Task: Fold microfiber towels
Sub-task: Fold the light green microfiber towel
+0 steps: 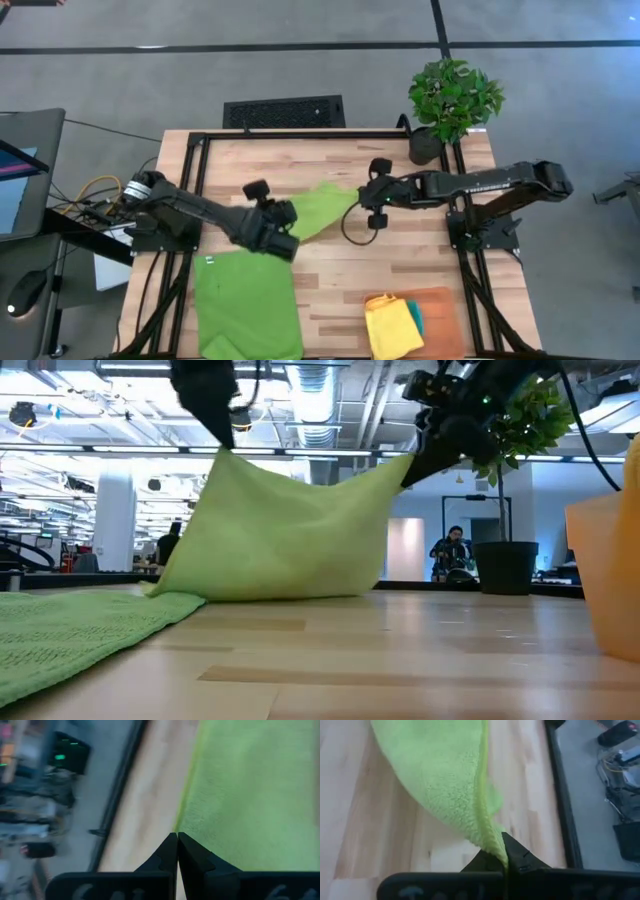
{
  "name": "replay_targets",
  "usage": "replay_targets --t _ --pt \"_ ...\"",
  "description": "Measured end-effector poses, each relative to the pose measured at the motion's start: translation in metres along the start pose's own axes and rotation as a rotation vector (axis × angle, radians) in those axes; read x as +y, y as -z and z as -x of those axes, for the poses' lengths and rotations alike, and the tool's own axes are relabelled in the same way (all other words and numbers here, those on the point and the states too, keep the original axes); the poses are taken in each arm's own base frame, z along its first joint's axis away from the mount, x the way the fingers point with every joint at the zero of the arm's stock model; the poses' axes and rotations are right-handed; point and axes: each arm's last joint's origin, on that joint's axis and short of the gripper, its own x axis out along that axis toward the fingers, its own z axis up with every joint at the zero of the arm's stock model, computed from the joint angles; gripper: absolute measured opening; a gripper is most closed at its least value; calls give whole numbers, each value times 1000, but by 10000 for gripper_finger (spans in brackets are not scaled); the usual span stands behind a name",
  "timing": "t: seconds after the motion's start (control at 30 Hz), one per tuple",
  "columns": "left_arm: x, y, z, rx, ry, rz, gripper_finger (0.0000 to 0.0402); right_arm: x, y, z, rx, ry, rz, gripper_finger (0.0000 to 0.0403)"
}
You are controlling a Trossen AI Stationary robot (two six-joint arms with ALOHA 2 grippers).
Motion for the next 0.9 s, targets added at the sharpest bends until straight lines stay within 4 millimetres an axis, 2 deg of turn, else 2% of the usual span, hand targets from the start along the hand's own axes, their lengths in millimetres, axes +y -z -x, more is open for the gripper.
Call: replay_targets --t 0.1,0.37,0.5,0.7,0.9 --pt "13 -7 -14 -6 -89 14 0 -10 3 1 21 76 -41 4" --pt "58 -30 -61 3 -311 46 0 -45 15 -4 149 423 -124 5" --pt "76 -41 -80 -14 -411 76 0 -59 16 3 142 522 -150 5" --pt "83 -57 -81 -59 -429 44 0 -59 13 26 71 534 -163 5" --pt "72 -59 -73 -76 -264 10 0 -44 15 39 72 462 -164 5"
